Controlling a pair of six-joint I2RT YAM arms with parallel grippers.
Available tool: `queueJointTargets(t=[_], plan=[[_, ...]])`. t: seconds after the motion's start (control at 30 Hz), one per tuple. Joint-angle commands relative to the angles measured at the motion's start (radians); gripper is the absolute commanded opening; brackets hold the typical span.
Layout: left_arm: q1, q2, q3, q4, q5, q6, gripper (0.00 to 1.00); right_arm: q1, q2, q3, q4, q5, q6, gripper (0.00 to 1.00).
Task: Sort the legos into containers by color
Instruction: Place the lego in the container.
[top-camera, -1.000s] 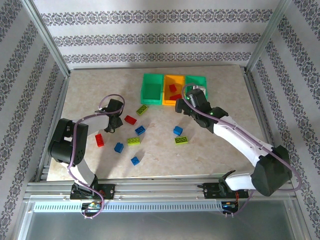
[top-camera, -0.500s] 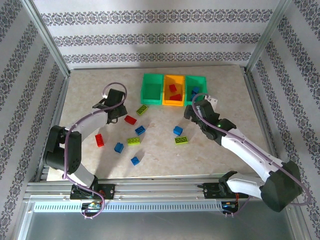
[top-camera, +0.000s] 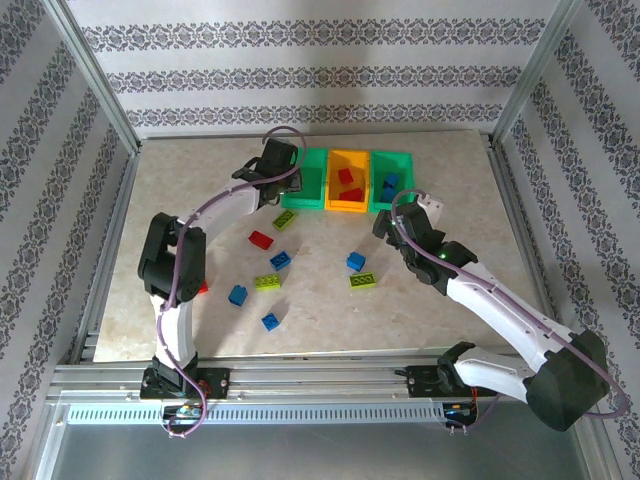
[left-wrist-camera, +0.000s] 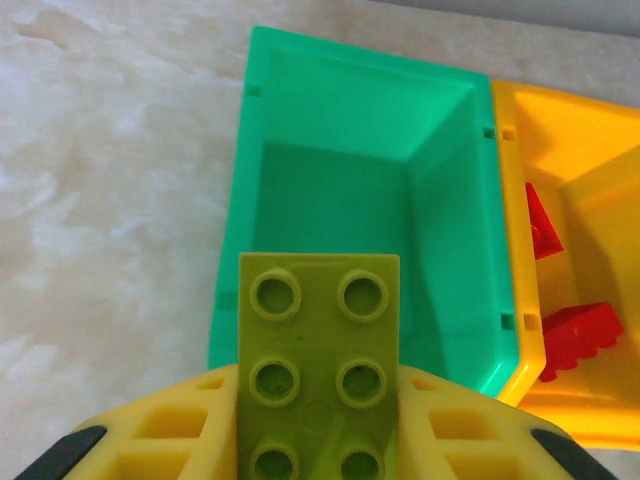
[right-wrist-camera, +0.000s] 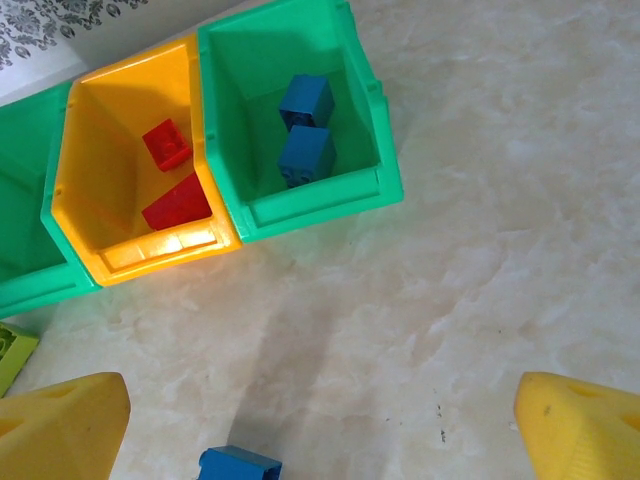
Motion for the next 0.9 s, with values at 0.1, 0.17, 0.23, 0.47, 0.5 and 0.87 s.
queueJointTargets(t=[0.1, 0.17, 0.23, 0.47, 0.5, 0.87], plan=[[-0.022, 0.09, 0.112, -0.038, 0.024, 0.066, 0.23, 0.018, -0.015, 0.002, -0.014, 0.04, 0.031, 0.98], [-0.023, 0.117, 0.139, -0.039, 0.032, 0.069, 0.23, 0.021, -0.009, 0.005, -0.014, 0.041, 0.034, 0.98], [-0.024, 0.149, 0.171, -0.044, 0.041, 0.071, 0.23, 0.024, -0.004, 0.006, -0.014, 0.043, 0.037, 0.99], [-0.03, 0.248, 0.274, -0.088, 0.055, 0.084, 0.29, 0.028, 0.004, 0.01, -0.015, 0.046, 0.031, 0.98], [-0.031, 0.252, 0.28, -0.087, 0.054, 0.083, 0.32, 0.028, 0.004, 0.01, -0.016, 0.046, 0.029, 0.98], [-0.035, 0.192, 0.254, -0.077, 0.083, 0.084, 0.51, 0.028, 0.005, 0.01, -0.014, 0.06, 0.017, 0.98]])
